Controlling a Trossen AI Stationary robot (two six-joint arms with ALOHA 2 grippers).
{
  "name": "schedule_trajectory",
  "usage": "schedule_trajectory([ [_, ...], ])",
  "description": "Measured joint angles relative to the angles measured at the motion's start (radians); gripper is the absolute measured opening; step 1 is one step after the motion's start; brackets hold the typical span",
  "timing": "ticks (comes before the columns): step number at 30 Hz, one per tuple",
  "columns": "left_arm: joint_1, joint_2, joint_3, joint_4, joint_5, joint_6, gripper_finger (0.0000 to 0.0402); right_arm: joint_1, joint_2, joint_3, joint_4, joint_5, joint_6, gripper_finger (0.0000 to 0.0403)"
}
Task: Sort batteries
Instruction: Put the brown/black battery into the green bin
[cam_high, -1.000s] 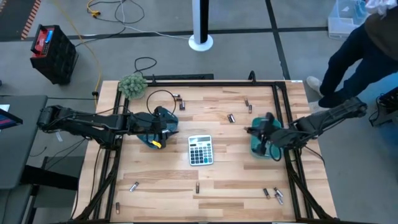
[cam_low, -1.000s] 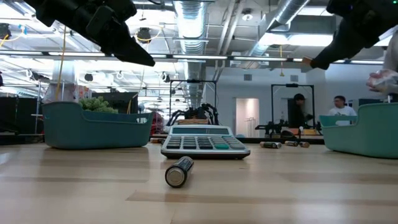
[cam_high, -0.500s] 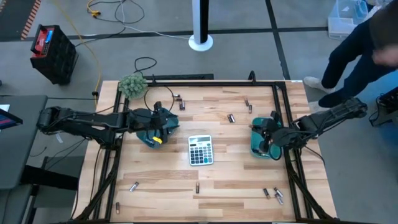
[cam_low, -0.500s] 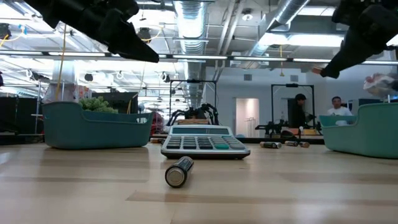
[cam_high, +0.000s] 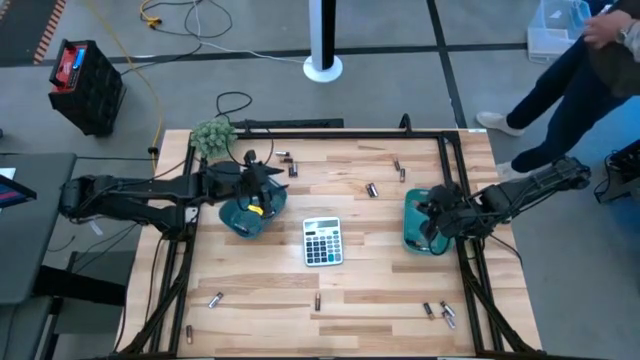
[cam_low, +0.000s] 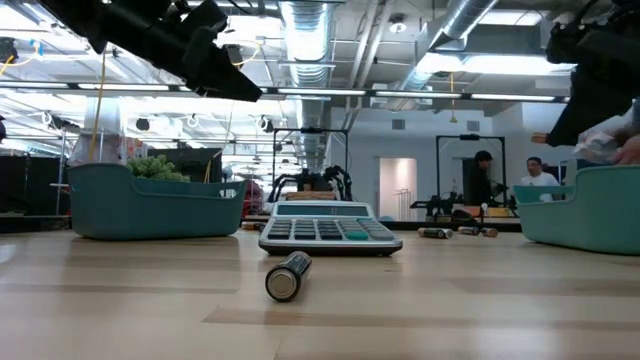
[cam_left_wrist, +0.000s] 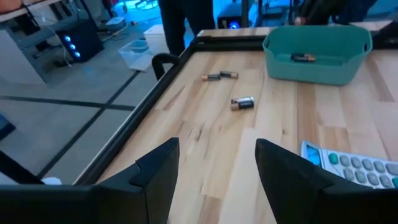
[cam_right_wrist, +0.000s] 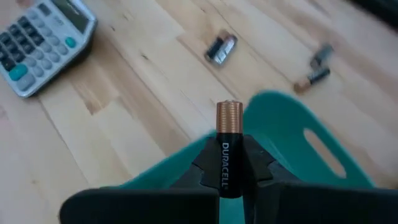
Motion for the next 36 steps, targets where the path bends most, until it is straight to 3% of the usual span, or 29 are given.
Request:
schedule_trajectory([
  [8, 0.070, 0.000, 0.000, 0.049, 0.077, -0.016, 0.0206, 0.000, 0.000, 0.000, -0.159, -0.066, 0.186, 0.0036],
  [19, 0.140, 0.001, 0.005, 0.107, 0.123, -0.060, 0.0206, -0.008, 0.000, 0.000, -0.101, -0.066, 0.172, 0.0169],
  [26, 0.143, 0.001, 0.016, 0.102, 0.138, -0.070, 0.0206, -0.006, 0.000, -0.001, -0.080, -0.062, 0.154, 0.0194],
  [30, 0.143, 0.001, 0.016, 0.103, 0.169, -0.075, 0.0206, 0.008, 0.001, -0.001, 0.087, -0.030, 0.048, 0.0190],
  [36, 0.142, 0.001, 0.016, 0.098, 0.173, -0.072, 0.0206, 0.013, 0.100, -0.001, 0.473, 0.039, -0.251, 0.0185],
])
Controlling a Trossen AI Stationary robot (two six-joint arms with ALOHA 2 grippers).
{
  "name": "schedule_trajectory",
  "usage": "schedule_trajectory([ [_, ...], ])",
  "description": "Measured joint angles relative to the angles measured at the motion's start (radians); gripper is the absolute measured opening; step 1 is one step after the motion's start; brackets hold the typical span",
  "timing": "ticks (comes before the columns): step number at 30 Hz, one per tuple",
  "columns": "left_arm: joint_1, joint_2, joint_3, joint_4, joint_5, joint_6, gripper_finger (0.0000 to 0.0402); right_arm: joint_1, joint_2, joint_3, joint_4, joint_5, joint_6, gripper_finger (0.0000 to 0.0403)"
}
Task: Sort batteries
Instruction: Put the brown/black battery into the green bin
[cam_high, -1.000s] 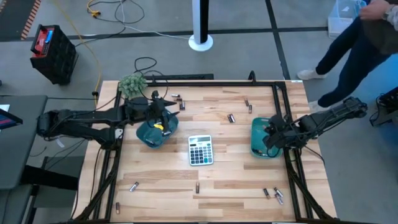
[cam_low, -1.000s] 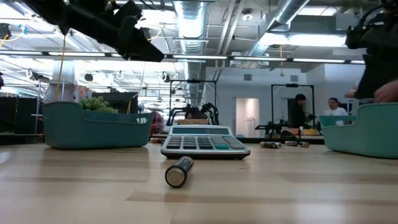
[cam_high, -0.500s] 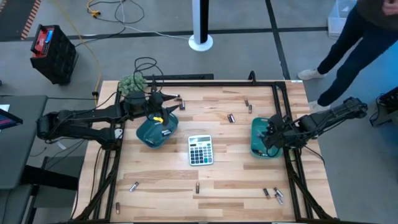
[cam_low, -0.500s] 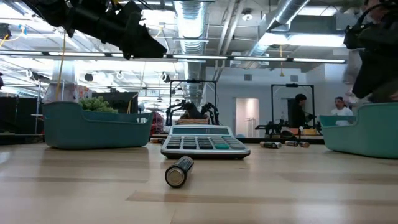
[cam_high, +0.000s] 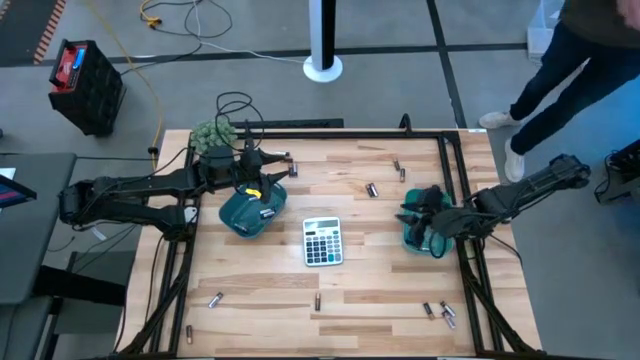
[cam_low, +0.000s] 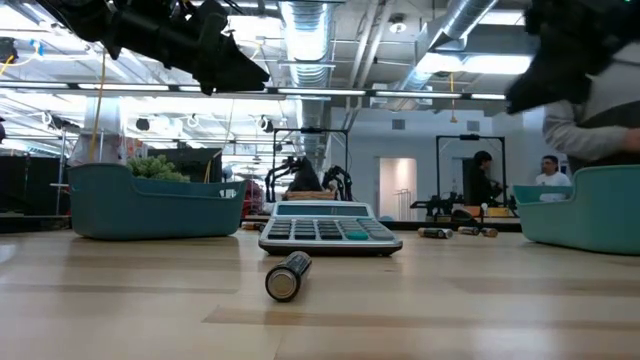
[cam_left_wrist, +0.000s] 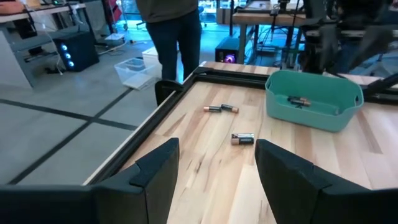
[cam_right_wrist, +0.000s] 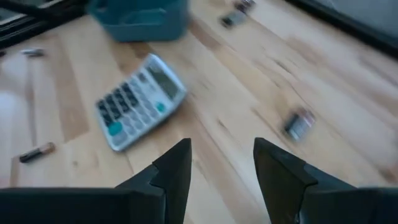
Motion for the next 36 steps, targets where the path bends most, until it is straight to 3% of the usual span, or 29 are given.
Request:
schedule_trajectory([
  [6, 0.000, -0.003, 0.000, -0.018, 0.011, 0.034, 0.0206, 0.000, 0.183, 0.000, 0.257, 0.000, -0.175, 0.0185],
  [14, 0.000, -0.040, 0.001, -0.027, 0.188, 0.054, 0.0206, 0.000, 0.412, 0.000, 0.447, -0.023, -0.229, 0.0185],
  [21, 0.000, -0.040, 0.001, -0.037, 0.306, 0.104, 0.0206, -0.007, 0.448, 0.018, 0.574, -0.045, -0.264, 0.0185],
  [30, 0.000, -0.039, 0.001, -0.055, 0.310, 0.134, 0.0206, -0.014, 0.473, 0.084, 0.662, -0.057, -0.335, 0.0185],
  [36, 0.000, -0.039, 0.001, -0.054, 0.307, 0.134, 0.0206, -0.020, 0.557, 0.084, 0.698, -0.105, -0.312, 0.0185],
])
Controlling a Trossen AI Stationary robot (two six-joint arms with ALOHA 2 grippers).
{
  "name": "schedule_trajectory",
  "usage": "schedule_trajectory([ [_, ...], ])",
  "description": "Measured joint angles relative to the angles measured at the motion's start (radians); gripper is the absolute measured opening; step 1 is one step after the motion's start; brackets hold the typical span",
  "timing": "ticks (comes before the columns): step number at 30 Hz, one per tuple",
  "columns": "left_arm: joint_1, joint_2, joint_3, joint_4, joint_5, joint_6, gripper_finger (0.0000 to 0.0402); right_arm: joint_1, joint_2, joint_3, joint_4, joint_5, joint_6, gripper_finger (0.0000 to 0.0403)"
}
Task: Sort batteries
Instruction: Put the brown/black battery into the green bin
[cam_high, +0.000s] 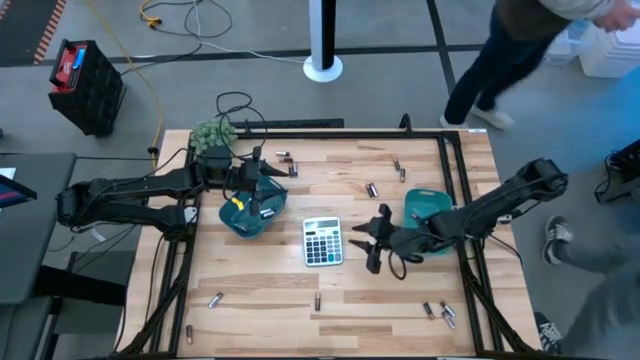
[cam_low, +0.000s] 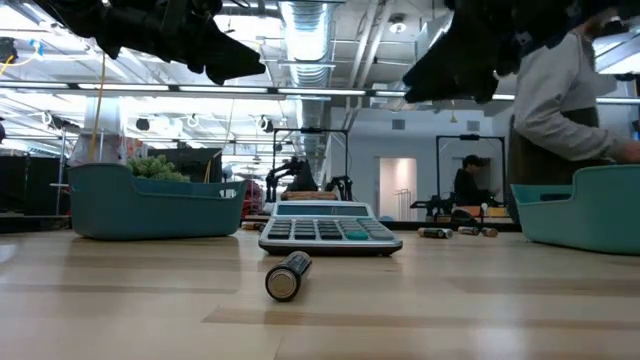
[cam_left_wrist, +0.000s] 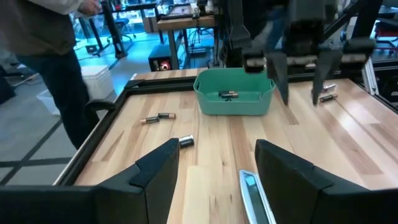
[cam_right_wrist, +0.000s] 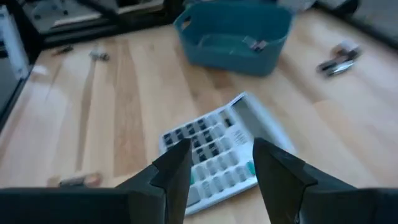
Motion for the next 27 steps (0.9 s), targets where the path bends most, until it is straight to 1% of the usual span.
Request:
schedule_trajectory([
  [1, 0.000, 0.000, 0.000, 0.000, 0.000, 0.000, 0.0206, 0.000, 0.021, 0.000, 0.010, -0.017, 0.009, 0.0185],
  [5, 0.000, 0.000, 0.000, 0.000, -0.001, 0.000, 0.0206, 0.000, 0.127, 0.001, 0.061, -0.027, 0.027, 0.0185],
  [9, 0.000, 0.000, 0.000, 0.000, -0.002, -0.002, 0.0206, 0.000, 0.213, 0.037, 0.074, -0.041, 0.028, 0.0185],
  [14, 0.000, 0.000, 0.000, 0.001, -0.029, -0.011, 0.0206, 0.000, 0.287, 0.095, 0.075, -0.072, -0.011, 0.0185],
  [16, 0.000, 0.000, 0.000, 0.001, -0.038, -0.025, 0.0206, 0.000, 0.297, 0.105, 0.068, -0.073, -0.021, 0.0185],
  [19, -0.020, 0.001, 0.000, 0.000, -0.026, -0.035, 0.0206, 0.000, 0.282, 0.110, 0.052, -0.072, -0.041, 0.0185],
  [21, -0.062, 0.001, 0.000, -0.013, -0.019, -0.020, 0.0206, 0.000, 0.251, 0.109, 0.052, -0.064, -0.082, 0.0185],
  [25, -0.203, 0.019, 0.000, -0.111, -0.019, 0.066, 0.0206, 0.009, 0.155, 0.109, 0.035, -0.002, -0.208, 0.0185],
  [27, -0.290, 0.041, -0.001, -0.172, -0.041, 0.114, 0.0206, 0.016, 0.098, 0.109, 0.006, 0.040, -0.271, 0.0185],
])
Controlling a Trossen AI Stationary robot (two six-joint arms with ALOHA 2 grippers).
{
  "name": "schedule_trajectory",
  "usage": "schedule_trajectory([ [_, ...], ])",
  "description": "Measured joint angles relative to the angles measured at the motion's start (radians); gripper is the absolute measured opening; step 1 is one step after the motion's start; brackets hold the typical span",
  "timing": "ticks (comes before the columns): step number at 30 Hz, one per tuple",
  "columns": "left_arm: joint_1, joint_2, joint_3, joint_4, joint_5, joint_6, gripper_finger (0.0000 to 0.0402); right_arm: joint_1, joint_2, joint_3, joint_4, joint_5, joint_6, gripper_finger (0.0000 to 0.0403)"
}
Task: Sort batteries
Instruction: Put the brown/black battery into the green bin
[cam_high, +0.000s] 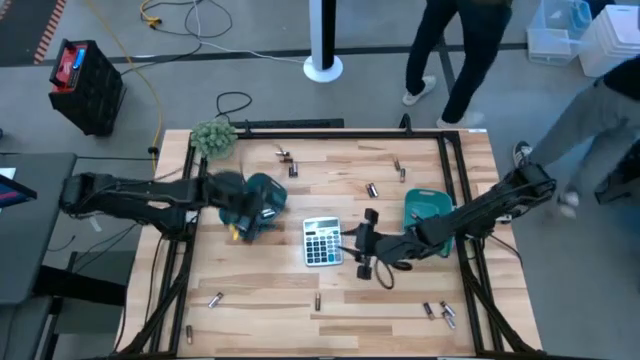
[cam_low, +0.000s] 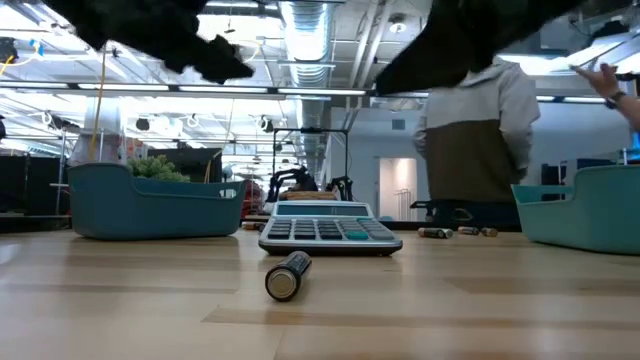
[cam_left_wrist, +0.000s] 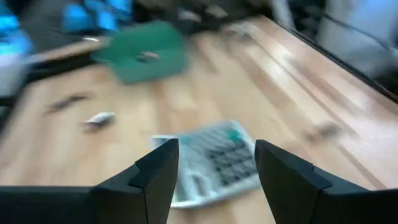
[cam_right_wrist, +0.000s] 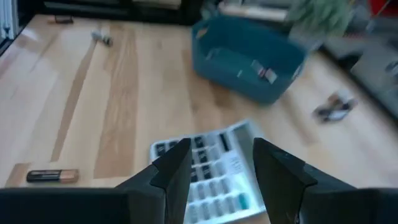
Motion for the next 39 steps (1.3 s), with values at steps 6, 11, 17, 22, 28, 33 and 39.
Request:
schedule_trajectory([
  [6, -0.189, 0.104, 0.000, 0.024, -0.026, 0.016, 0.0206, -0.013, -0.153, 0.000, -0.067, 0.092, -0.119, 0.0185],
  [11, -0.278, 0.233, 0.020, 0.081, -0.025, 0.013, 0.0206, -0.028, -0.230, 0.000, -0.072, 0.105, -0.213, 0.0185],
  [17, -0.305, 0.440, 0.126, 0.094, 0.002, 0.022, 0.0206, -0.036, -0.338, 0.000, -0.054, 0.106, -0.317, 0.0184],
  [22, -0.269, 0.567, 0.222, 0.080, 0.167, 0.090, 0.0206, -0.037, -0.447, 0.000, -0.058, 0.105, -0.393, 0.0184],
  [28, -0.236, 0.737, 0.376, -0.038, 0.206, 0.167, 0.0206, -0.049, -0.562, 0.000, -0.078, 0.107, -0.444, 0.0184],
  [33, -0.242, 0.887, 0.516, -0.153, 0.205, 0.209, 0.0205, -0.049, -0.650, 0.000, -0.088, 0.106, -0.504, 0.0184],
  [39, -0.275, 0.979, 0.601, -0.177, 0.207, 0.268, 0.0182, -0.049, -0.751, 0.000, -0.193, 0.106, -0.497, 0.0184],
])
